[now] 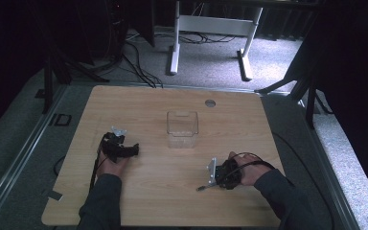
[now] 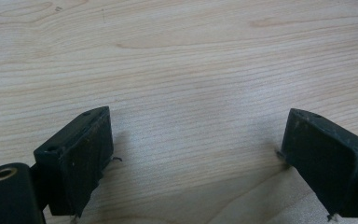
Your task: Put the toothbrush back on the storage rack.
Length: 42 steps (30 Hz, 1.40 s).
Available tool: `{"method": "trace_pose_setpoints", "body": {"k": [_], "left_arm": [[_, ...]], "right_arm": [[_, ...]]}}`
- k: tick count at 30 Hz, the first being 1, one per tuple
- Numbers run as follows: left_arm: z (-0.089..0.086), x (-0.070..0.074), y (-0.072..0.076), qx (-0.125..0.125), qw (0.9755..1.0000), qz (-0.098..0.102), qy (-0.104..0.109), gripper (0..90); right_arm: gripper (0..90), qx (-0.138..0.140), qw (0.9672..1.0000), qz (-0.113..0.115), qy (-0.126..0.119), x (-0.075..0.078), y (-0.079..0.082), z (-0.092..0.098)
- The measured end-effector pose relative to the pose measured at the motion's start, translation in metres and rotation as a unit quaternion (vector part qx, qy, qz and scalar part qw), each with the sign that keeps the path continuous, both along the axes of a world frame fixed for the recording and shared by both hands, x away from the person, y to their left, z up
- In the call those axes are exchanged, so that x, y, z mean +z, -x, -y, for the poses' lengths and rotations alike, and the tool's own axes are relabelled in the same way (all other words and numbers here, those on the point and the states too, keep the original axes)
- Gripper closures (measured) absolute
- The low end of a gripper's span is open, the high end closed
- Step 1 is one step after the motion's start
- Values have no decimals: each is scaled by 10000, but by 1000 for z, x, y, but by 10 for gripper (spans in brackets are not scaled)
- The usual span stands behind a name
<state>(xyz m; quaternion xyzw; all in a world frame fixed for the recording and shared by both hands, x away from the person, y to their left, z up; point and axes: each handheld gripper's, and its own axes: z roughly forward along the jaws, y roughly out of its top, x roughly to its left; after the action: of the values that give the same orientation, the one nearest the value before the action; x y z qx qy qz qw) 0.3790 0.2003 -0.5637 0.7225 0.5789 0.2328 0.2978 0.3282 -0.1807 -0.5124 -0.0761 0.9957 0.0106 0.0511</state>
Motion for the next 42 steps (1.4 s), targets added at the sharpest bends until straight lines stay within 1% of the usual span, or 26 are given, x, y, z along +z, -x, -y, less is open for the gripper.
{"method": "trace_pose_setpoints", "body": {"k": [3, 4, 11, 15, 18, 21, 23, 26, 28, 29, 30, 32, 35, 38, 39, 40, 42], "left_arm": [[0, 0, 0, -2, 10000, -1, 0, 92], [0, 0, 0, -2, 10000, -1, -1, 91], [0, 0, 0, -2, 10000, -1, -1, 91], [0, 0, 0, -2, 10000, -1, -2, 92], [0, 0, 0, -2, 10000, -2, -2, 91], [0, 0, 0, 0, 10000, 0, -1, 91], [0, 0, 0, 1, 10000, 1, 2, 92], [0, 0, 0, -2, 10000, -2, -1, 92], [0, 0, 0, -2, 10000, -1, 0, 92], [0, 0, 0, -2, 10000, -1, 0, 91], [0, 0, 0, -2, 10000, -1, 0, 92], [0, 0, 0, -2, 10000, -1, 0, 91], [0, 0, 0, -2, 10000, -1, 0, 92], [0, 0, 0, 0, 10000, 1, 1, 92], [0, 0, 0, -2, 10000, -1, 0, 92], [0, 0, 0, -2, 10000, -1, 0, 91], [0, 0, 0, -1, 10000, 0, 0, 92]], "right_arm": [[687, -31, 9999, -48, 86, -2, 0, -2], [695, 4, 10000, -49, 79, -2, -1, -2], [726, 19, 9998, -124, 120, -4, -1, -5], [770, 46, 9997, -175, 144, -4, 1, -5], [779, 56, 9996, -222, 153, -4, 1, -5], [783, 39, 9995, -271, 127, -4, 2, -5], [784, -10, 9996, -274, 38, -3, 2, -4], [784, -194, 9991, -258, -281, 1, -2, 1], [785, -367, 9982, -140, -448, 5, -4, 5], [785, -367, 9982, -140, -448, 5, -4, 5], [785, -573, 9964, -83, -621, 10, -6, 9], [785, -699, 9953, -29, -668, 12, -7, 11], [785, -967, 9923, 46, -770, 13, -11, 16], [785, -1279, 9884, 149, -809, 13, -15, 20], [785, -1325, 9877, 174, -813, 13, -17, 21], [785, -1426, 9861, 217, -825, 13, -18, 23], [785, -1552, 9839, 282, -842, 12, -21, 25]]}}
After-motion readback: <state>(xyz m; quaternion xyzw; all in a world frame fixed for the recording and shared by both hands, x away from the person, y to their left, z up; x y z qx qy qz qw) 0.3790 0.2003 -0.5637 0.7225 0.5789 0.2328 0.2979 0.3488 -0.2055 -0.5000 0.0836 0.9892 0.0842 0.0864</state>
